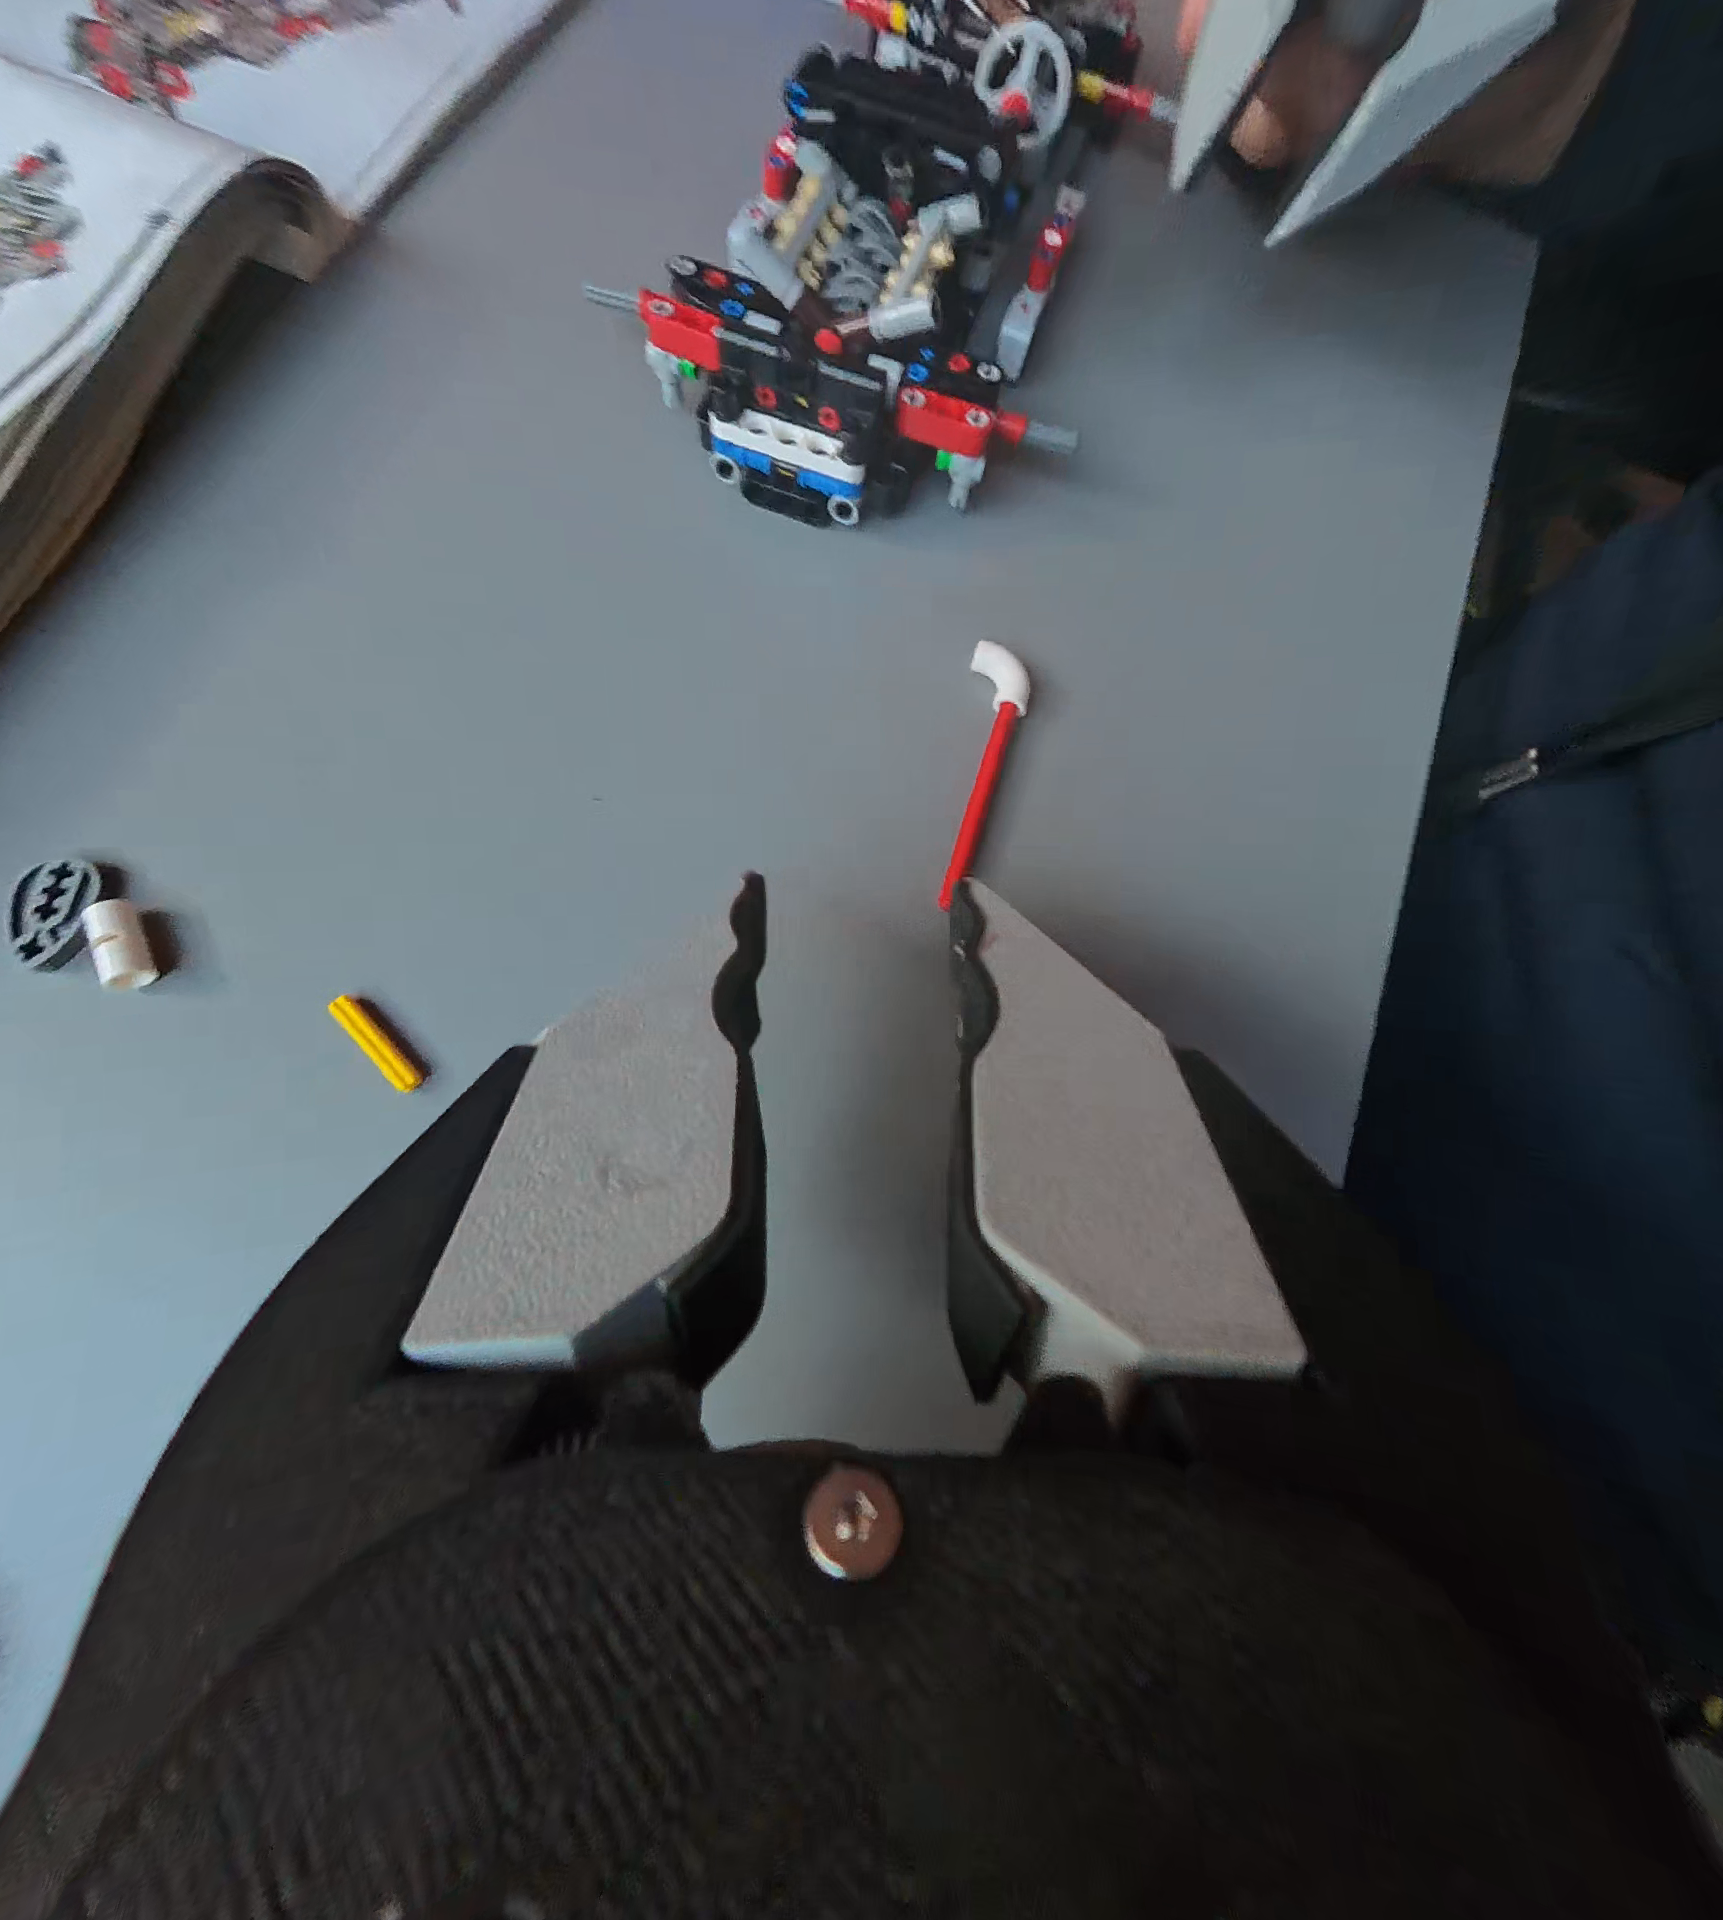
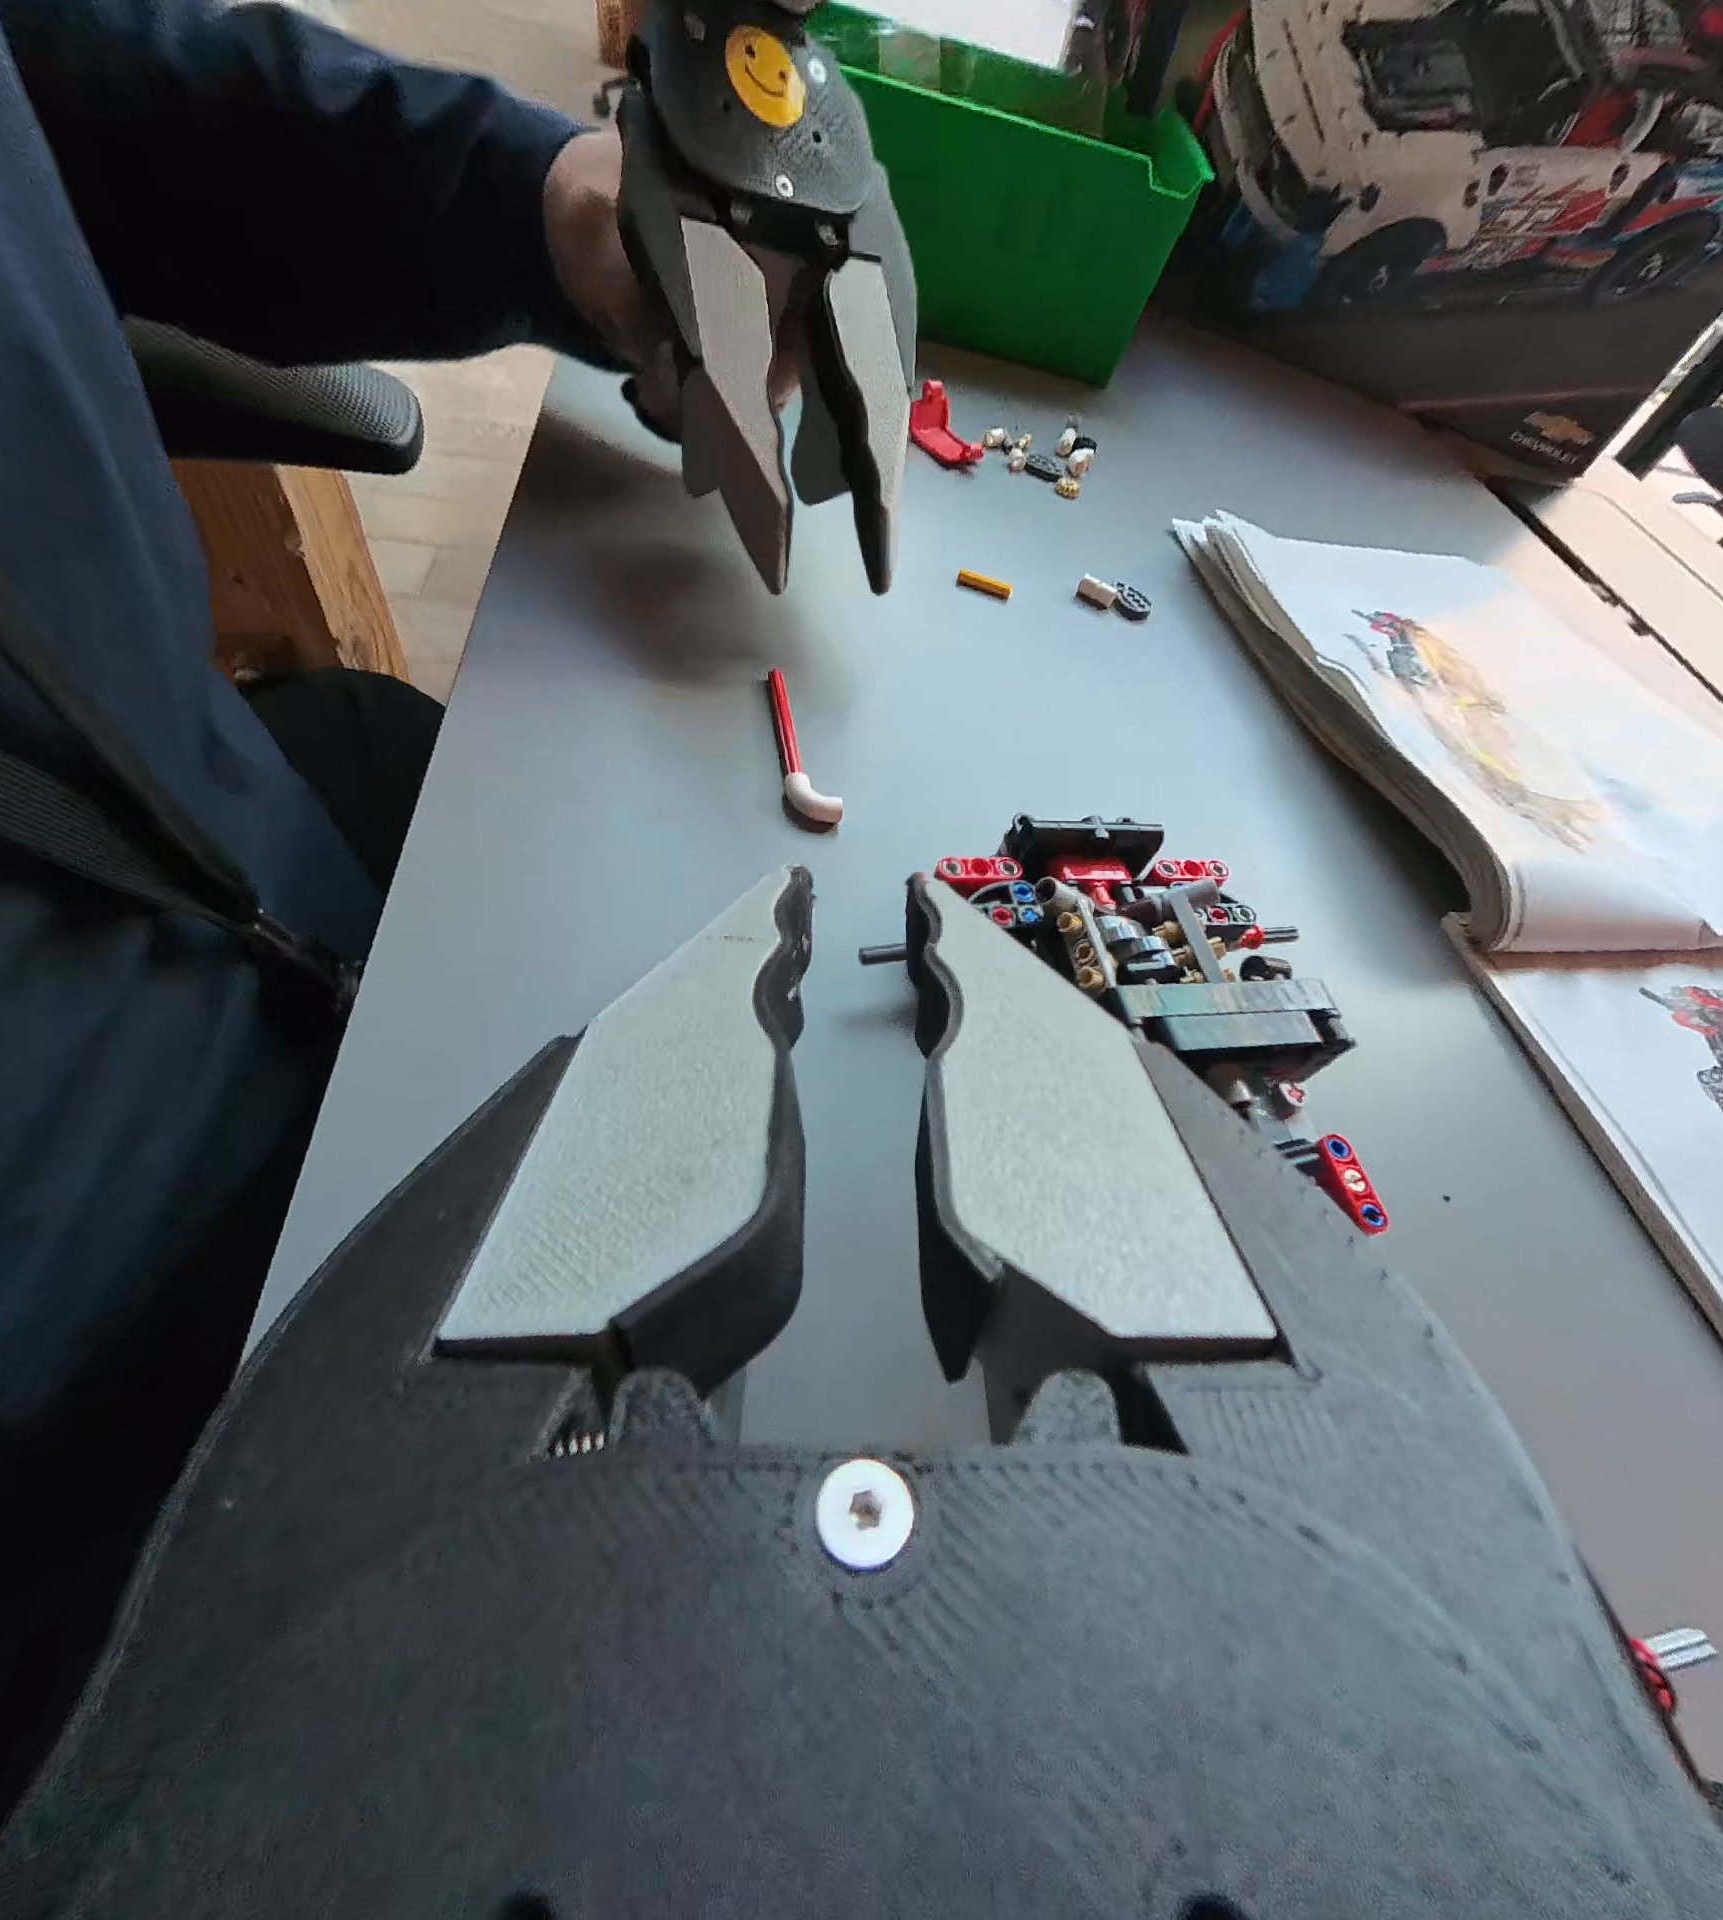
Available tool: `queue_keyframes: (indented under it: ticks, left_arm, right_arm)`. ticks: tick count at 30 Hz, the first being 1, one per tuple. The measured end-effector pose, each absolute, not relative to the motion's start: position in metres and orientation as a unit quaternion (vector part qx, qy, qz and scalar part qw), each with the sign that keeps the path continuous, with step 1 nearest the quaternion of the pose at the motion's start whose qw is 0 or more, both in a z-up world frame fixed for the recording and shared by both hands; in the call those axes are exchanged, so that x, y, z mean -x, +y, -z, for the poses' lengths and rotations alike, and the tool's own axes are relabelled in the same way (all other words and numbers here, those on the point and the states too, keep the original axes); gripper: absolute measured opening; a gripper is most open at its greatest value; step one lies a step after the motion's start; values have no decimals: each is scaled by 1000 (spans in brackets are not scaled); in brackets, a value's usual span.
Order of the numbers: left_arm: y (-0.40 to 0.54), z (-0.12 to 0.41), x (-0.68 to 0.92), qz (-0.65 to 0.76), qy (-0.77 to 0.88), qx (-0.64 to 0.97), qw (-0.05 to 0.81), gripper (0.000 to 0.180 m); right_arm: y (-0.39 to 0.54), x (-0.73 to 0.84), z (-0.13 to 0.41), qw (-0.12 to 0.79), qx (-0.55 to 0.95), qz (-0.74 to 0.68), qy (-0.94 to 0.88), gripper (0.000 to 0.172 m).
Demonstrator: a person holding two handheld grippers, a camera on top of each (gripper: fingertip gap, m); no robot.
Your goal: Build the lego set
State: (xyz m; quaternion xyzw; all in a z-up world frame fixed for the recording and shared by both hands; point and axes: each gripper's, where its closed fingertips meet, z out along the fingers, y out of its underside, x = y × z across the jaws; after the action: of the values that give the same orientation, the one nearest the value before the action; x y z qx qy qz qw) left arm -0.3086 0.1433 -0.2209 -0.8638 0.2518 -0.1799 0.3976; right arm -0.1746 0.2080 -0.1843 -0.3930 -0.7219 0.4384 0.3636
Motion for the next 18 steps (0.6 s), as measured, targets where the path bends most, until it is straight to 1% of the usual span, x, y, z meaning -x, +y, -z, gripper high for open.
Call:
queue_keyframes:
  ticks: [4,8,18]
  left_arm:
    - [152,214,317,176,213,849,450,32]
    - [159,204,323,158,197,834,491,29]
    - [132,207,325,119,192,842,490,30]
  right_arm:
    - [216,173,181,390,389,-425,-718,14]
    - [223,171,167,416,389,-441,-694,11]
    - [255,167,146,484,410,-435,-639,8]
